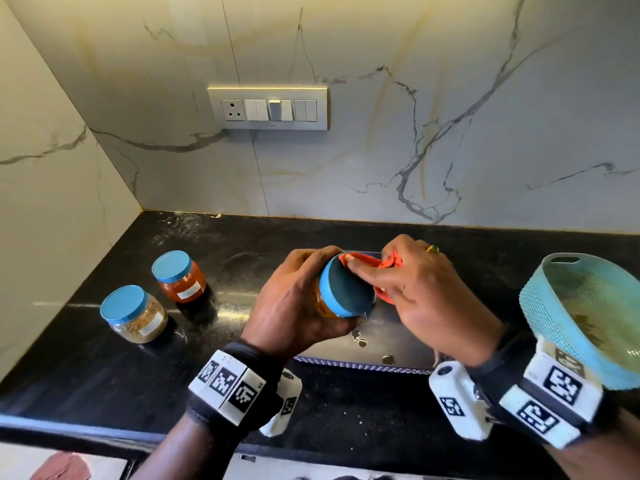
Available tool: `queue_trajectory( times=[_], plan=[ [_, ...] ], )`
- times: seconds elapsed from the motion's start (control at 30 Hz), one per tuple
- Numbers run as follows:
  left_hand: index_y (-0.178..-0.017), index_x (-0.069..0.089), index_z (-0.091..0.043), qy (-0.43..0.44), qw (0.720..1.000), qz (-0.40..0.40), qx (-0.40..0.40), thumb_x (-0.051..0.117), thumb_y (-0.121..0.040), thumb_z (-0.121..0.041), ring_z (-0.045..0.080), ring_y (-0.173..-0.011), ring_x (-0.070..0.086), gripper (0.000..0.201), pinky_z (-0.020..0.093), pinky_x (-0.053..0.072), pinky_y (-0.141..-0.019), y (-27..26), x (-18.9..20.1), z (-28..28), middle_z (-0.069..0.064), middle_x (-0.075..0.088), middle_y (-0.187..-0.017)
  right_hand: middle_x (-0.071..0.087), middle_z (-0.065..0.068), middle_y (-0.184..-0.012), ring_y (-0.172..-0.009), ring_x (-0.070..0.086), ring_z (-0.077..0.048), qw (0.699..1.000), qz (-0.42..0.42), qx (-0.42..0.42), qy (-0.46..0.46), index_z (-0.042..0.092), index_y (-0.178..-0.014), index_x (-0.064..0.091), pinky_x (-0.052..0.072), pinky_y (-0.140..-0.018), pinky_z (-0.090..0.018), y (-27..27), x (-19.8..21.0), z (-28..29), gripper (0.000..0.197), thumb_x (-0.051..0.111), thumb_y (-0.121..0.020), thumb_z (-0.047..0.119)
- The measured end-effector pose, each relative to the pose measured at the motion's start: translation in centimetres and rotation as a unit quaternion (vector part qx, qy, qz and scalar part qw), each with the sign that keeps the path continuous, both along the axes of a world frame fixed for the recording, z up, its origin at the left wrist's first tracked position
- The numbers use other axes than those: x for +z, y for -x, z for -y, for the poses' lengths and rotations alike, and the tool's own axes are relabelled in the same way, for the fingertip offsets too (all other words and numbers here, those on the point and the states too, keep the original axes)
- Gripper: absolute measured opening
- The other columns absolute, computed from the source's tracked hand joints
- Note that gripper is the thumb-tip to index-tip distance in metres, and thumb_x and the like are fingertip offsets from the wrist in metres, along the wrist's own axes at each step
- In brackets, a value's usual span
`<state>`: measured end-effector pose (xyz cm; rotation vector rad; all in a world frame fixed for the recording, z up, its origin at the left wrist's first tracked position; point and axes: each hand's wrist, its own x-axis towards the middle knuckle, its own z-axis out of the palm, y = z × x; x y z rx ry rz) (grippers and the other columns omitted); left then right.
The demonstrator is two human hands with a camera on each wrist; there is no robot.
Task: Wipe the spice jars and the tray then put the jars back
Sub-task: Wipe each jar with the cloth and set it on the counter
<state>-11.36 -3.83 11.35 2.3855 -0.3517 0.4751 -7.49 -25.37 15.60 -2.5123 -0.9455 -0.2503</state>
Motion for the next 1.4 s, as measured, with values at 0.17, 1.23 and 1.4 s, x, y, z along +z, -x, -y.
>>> queue_trajectory(
  times=[0.17,1.23,1.4],
  plan=[
    [-0.134,0.057,-0.026,0.01,1.0,0.019,-0.008,0.088,-0.064,-0.05,0.009,-0.122,0.055,0.081,0.025,0.052,-0.092,-0.2,0.0,-0.1,-0.011,0.062,-0.126,0.048,0.01,-0.099,-0.088,0.054,-0.014,0.998,-0.033,0.045,0.009,0.048,-0.138,0.054,0.048,-0.077,-0.043,1.9,0.2,-1.0,0.049,0.049,-0.093,0.031],
    [-0.134,0.058,-0.022,0.004,0.998,0.036,0.047,0.086,-0.064,-0.055,0.014,-0.119,0.056,0.082,0.026,0.052,-0.09,-2.3,0.4,-0.9,-0.005,0.062,-0.125,0.046,0.018,-0.102,-0.096,0.053,-0.01,0.997,-0.032,0.03,-0.07,0.052,-0.136,0.054,0.044,-0.08,-0.043,1.3,-2.3,0.6,0.056,0.058,-0.091,0.019],
    [-0.134,0.058,-0.025,0.006,0.999,0.018,0.036,0.092,-0.062,-0.051,0.009,-0.119,0.054,0.084,0.01,0.043,-0.091,-2.4,0.3,0.0,-0.009,0.061,-0.127,0.061,0.012,-0.108,-0.102,0.058,-0.01,0.989,-0.005,0.047,-0.141,0.026,-0.113,0.077,0.049,-0.088,-0.028,0.0,-1.2,0.5,0.034,0.065,-0.084,0.012]
  ],
)
